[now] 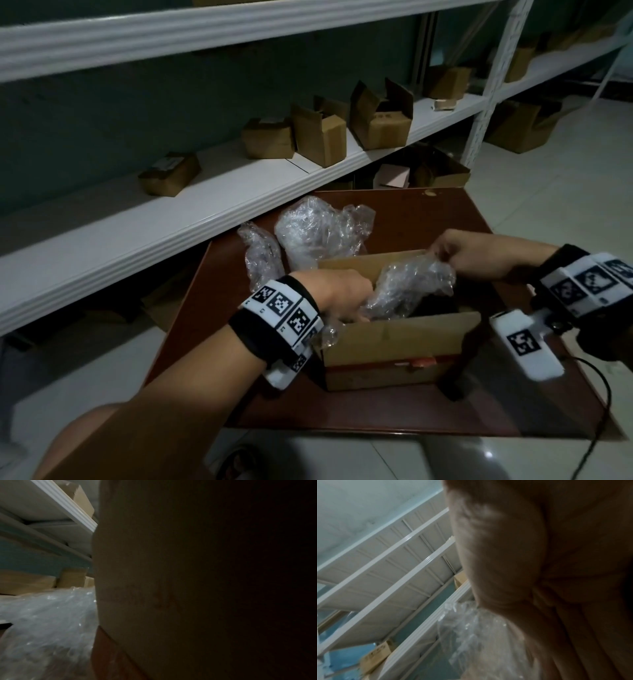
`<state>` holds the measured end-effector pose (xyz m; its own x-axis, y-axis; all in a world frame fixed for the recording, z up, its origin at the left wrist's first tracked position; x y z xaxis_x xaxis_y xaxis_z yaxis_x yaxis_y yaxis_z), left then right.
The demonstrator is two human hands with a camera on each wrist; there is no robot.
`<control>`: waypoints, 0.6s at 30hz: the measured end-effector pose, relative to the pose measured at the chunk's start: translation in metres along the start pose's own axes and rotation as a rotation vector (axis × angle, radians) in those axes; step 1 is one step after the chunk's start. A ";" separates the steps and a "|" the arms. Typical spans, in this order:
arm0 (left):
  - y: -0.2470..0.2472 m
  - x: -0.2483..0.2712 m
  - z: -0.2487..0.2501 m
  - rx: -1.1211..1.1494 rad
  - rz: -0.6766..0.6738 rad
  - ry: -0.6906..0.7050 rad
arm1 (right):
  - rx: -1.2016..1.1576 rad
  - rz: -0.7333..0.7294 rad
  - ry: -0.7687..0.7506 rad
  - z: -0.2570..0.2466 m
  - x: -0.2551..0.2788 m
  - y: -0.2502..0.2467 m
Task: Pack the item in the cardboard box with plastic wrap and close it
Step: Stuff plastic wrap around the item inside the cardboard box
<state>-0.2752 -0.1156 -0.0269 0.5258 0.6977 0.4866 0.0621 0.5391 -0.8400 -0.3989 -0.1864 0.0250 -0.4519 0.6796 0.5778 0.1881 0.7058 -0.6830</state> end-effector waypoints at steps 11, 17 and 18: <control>-0.017 -0.006 0.007 0.018 0.211 0.055 | 0.147 0.279 -0.366 -0.049 0.036 -0.005; -0.012 -0.012 0.010 -0.078 0.168 0.073 | 0.605 0.305 -0.309 -0.041 0.011 0.024; -0.014 -0.012 0.013 -0.100 0.175 0.080 | 0.630 0.299 -0.311 -0.041 0.009 0.026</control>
<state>-0.2929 -0.1252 -0.0182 0.6014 0.7348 0.3137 0.0459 0.3602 -0.9317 -0.3625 -0.1537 0.0301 -0.7019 0.6707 0.2397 -0.1497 0.1901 -0.9703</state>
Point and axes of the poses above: each hand's wrist, its own x-axis away from the middle knuckle, its own y-axis out of the palm, z = x × y, the point moved 8 cm from there along -x, towards the middle knuckle, and after that the axes turned 15 degrees about y, right-handed, at the moved point
